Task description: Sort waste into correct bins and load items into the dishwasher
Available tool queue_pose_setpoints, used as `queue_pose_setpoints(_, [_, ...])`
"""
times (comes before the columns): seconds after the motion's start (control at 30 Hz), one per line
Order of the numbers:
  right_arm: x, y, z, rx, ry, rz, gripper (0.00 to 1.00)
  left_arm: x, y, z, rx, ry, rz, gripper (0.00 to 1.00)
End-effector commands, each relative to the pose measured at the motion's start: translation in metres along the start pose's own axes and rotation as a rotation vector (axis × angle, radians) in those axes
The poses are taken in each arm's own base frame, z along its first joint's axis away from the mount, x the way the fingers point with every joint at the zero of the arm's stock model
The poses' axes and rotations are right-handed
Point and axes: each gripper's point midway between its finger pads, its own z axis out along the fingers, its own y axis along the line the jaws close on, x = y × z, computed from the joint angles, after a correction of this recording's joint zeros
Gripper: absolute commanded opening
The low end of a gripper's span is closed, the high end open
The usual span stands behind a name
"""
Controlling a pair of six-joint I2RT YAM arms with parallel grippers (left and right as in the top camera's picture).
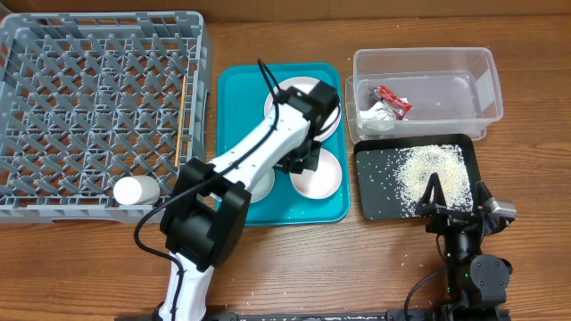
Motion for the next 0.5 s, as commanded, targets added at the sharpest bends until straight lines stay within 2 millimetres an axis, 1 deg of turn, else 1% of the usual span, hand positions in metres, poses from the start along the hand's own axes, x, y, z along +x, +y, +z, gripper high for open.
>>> queue_pose_setpoints(0.0, [0.001,-0.001,0.000,0.002,-0.005,0.001,1.00,-0.024,0.034,-0.059,0.004,-0.104,-0.075,0.04])
queue_pose_setpoints(0.1, [0.001,-0.001,0.000,0.002,-0.005,0.001,1.00,-0.030,0.077,-0.104,-0.081,-0.195,-0.151,0.04])
queue_pose_setpoints(0.13, [0.001,-0.001,0.000,0.002,-0.005,0.001,1.00,-0.028,0.097,-0.121,-0.142,-0.235,-0.194,0.04])
queue_pose_setpoints(0.2, [0.001,-0.001,0.000,0.002,-0.005,0.001,1.00,-0.018,0.139,-0.153,-0.289,-0.310,-0.276,0.04])
queue_pose_setpoints(0.3, [0.001,-0.001,0.000,0.002,-0.005,0.001,1.00,0.004,0.194,-0.200,-0.531,-0.426,-0.387,0.04])
queue_pose_setpoints(0.37, [0.001,-0.001,0.000,0.002,-0.005,0.001,1.00,0.017,0.223,-0.229,-0.678,-0.499,-0.431,0.04])
queue_pose_setpoints(0.47, [0.001,-0.001,0.000,0.002,-0.005,0.001,1.00,0.023,0.251,-0.257,-0.828,-0.573,-0.457,0.04])
